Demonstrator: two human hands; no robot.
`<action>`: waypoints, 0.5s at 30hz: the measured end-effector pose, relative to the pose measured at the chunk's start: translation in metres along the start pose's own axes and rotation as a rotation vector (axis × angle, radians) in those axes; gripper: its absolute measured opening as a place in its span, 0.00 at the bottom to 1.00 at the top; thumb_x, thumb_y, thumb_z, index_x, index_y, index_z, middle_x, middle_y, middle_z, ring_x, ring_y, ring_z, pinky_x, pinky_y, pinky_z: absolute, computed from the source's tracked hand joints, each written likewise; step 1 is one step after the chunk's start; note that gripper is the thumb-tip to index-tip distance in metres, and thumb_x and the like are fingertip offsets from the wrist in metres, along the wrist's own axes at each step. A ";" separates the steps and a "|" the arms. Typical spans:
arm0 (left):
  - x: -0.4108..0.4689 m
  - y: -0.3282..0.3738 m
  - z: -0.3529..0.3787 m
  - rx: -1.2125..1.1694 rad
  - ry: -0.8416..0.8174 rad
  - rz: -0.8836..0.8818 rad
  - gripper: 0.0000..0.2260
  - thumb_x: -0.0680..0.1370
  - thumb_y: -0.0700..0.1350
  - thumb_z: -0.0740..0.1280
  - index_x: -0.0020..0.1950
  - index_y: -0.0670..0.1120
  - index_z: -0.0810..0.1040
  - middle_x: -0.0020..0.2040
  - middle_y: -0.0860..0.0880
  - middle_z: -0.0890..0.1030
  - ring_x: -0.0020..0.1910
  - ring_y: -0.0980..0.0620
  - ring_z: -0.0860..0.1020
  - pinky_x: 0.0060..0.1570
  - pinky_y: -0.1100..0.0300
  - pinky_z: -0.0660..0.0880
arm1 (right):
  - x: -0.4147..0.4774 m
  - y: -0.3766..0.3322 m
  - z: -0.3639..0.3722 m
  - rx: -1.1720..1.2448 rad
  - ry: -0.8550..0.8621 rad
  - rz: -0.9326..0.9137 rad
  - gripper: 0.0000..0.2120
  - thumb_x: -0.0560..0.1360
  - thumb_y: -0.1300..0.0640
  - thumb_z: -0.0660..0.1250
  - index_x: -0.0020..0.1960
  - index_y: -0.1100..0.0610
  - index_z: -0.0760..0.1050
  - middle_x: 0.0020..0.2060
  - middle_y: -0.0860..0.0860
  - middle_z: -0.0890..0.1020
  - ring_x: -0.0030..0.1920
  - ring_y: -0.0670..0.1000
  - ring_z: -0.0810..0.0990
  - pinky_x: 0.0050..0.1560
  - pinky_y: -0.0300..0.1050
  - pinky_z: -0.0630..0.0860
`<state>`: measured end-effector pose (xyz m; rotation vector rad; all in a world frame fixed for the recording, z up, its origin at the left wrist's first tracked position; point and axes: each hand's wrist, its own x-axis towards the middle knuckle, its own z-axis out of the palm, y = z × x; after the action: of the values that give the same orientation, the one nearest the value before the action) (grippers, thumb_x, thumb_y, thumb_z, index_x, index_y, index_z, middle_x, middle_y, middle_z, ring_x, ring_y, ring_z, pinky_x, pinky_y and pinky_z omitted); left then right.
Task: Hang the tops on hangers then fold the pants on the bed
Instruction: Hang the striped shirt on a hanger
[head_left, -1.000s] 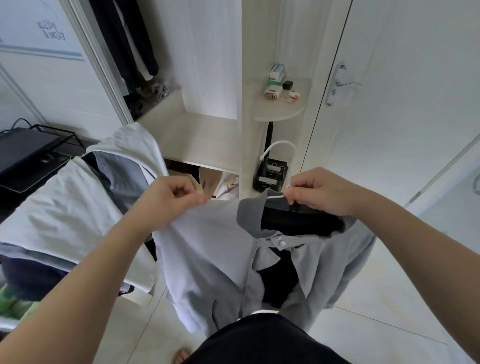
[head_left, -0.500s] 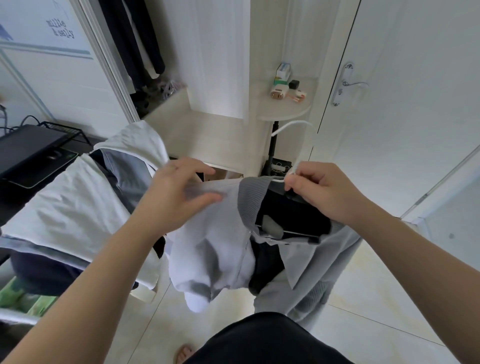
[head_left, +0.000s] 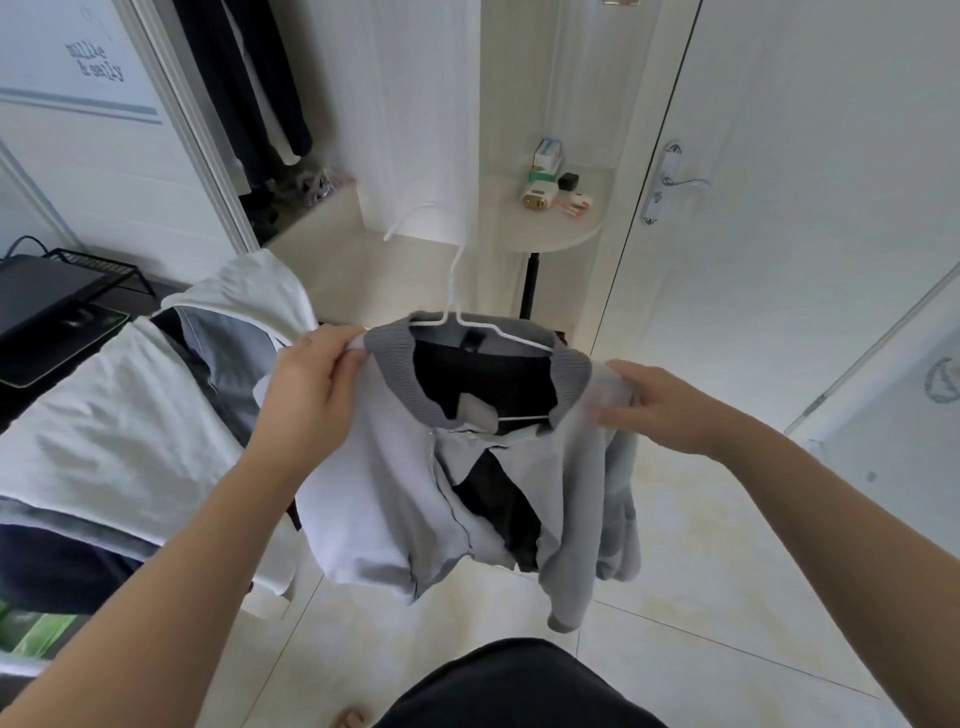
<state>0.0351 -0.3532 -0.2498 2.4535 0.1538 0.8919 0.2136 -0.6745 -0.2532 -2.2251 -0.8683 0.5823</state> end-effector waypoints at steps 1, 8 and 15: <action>0.001 -0.003 -0.002 0.000 0.000 -0.006 0.12 0.82 0.39 0.60 0.59 0.38 0.80 0.48 0.43 0.82 0.48 0.49 0.75 0.48 0.61 0.67 | 0.000 0.009 0.000 -0.035 0.017 0.048 0.05 0.78 0.57 0.70 0.46 0.59 0.79 0.36 0.44 0.78 0.36 0.44 0.74 0.38 0.39 0.68; 0.007 -0.014 -0.003 0.044 -0.044 0.045 0.09 0.83 0.37 0.61 0.57 0.39 0.81 0.41 0.46 0.78 0.45 0.42 0.73 0.50 0.51 0.70 | 0.003 0.014 -0.006 0.074 0.330 0.050 0.20 0.73 0.60 0.75 0.28 0.51 0.70 0.22 0.43 0.70 0.24 0.44 0.68 0.27 0.35 0.65; 0.010 -0.033 -0.013 0.046 -0.014 -0.002 0.11 0.83 0.43 0.60 0.56 0.41 0.81 0.41 0.43 0.79 0.45 0.42 0.74 0.49 0.59 0.69 | 0.004 0.009 -0.012 0.397 0.313 -0.028 0.07 0.73 0.65 0.75 0.38 0.56 0.83 0.33 0.51 0.82 0.32 0.52 0.78 0.38 0.44 0.76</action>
<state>0.0368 -0.3169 -0.2523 2.5010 0.1738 0.8792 0.2276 -0.6815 -0.2521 -1.8719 -0.5648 0.3429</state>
